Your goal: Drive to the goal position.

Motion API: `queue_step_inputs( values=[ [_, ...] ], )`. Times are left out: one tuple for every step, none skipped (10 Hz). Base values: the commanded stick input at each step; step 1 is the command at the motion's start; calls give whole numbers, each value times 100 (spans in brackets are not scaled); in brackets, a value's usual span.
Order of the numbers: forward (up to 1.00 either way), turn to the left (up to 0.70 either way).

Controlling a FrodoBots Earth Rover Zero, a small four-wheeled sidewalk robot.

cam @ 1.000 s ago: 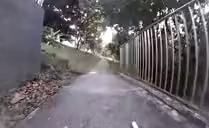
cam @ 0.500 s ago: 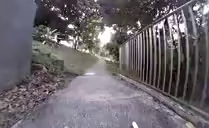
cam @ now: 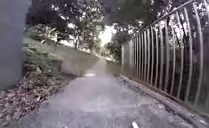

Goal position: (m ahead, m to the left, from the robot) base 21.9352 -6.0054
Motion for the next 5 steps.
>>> queue_step_inputs(
  values=[
    [70,0],
    [70,0],
    [70,0],
    [70,0],
    [70,0]
  ],
)
